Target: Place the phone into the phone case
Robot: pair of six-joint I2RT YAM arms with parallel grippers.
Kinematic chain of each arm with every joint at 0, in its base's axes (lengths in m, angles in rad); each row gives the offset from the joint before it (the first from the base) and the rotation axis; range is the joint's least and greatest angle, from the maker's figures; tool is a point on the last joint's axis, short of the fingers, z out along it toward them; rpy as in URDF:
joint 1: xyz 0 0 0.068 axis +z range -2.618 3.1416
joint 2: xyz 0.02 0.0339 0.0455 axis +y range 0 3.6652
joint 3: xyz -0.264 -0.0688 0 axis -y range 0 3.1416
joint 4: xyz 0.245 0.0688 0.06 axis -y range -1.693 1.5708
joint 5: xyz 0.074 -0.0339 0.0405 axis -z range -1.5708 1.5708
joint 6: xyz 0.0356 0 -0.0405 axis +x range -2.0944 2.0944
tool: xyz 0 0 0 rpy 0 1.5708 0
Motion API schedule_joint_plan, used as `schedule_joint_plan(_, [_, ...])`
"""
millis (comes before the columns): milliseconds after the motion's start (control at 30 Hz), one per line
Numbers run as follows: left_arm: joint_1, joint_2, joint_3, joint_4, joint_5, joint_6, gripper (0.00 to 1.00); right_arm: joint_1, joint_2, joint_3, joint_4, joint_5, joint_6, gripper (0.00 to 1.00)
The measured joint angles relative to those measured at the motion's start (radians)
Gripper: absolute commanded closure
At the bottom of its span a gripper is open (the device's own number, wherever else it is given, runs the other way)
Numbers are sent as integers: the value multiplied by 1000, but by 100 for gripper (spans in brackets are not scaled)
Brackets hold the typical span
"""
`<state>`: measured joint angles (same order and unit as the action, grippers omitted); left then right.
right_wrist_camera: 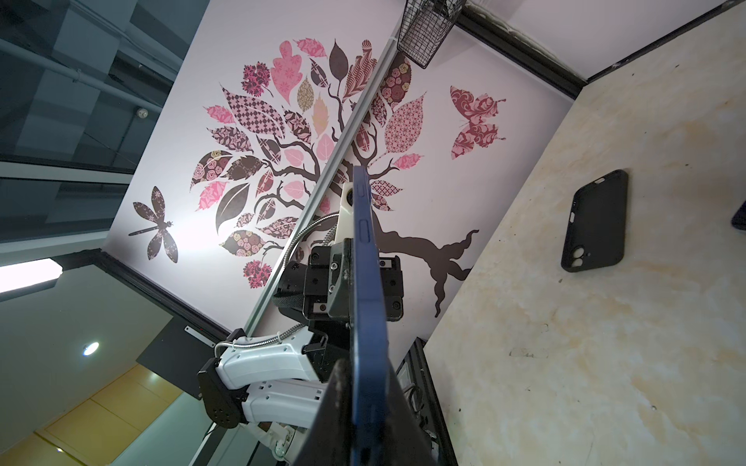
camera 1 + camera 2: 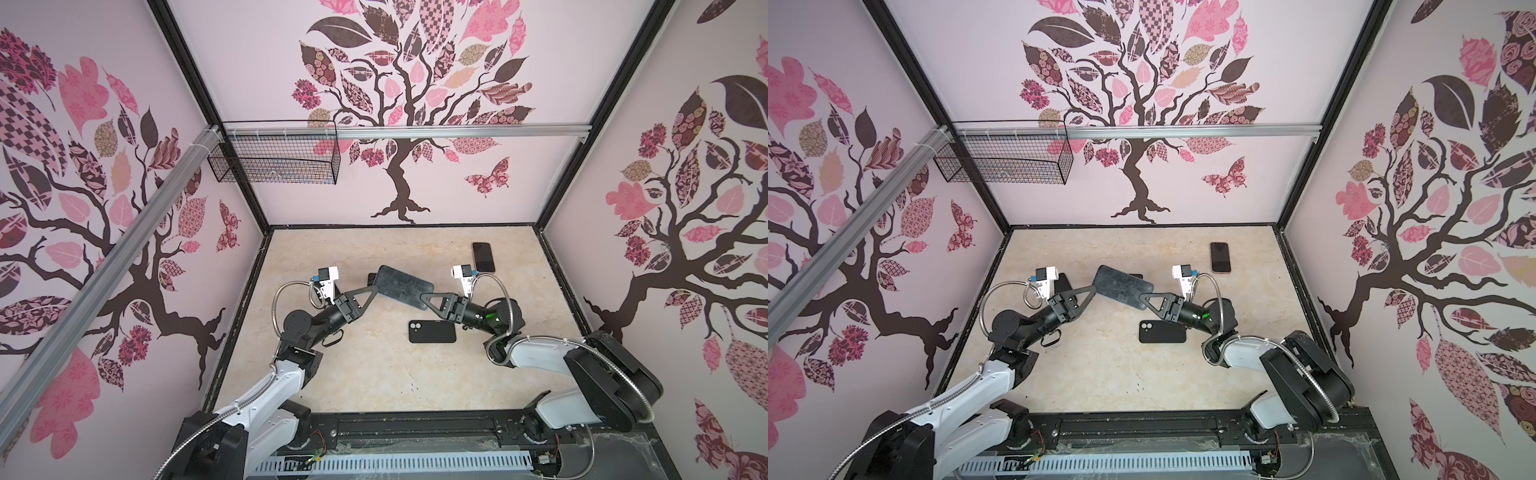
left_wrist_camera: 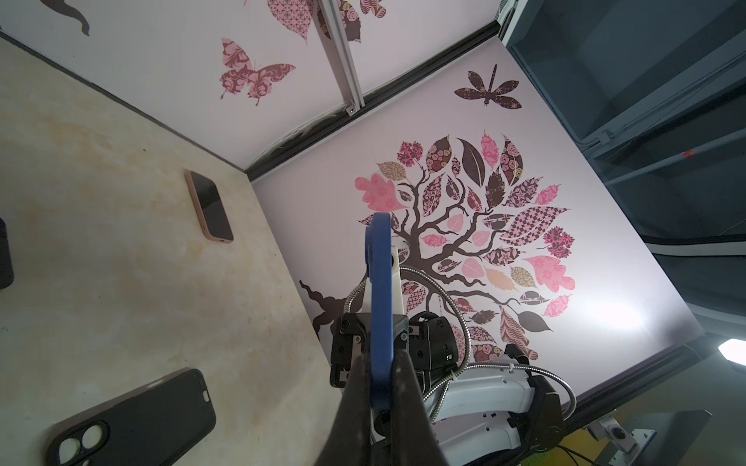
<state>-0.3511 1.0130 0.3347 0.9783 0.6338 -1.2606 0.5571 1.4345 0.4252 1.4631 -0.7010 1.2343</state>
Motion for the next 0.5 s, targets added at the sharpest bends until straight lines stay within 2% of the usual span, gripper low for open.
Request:
schedule_joint_plan(100, [0,0,-3,4,0,2,88,1,-2,0,0,-1,0,87])
schedule_joint_plan(300, [0,-1,-7,8,-1,5,69,1,-3,0,-13,-7,-3,95])
schedule_joint_plan(500, [0,0,-15,8,0,9,48,1,-36,0,-103,-2,-39,100])
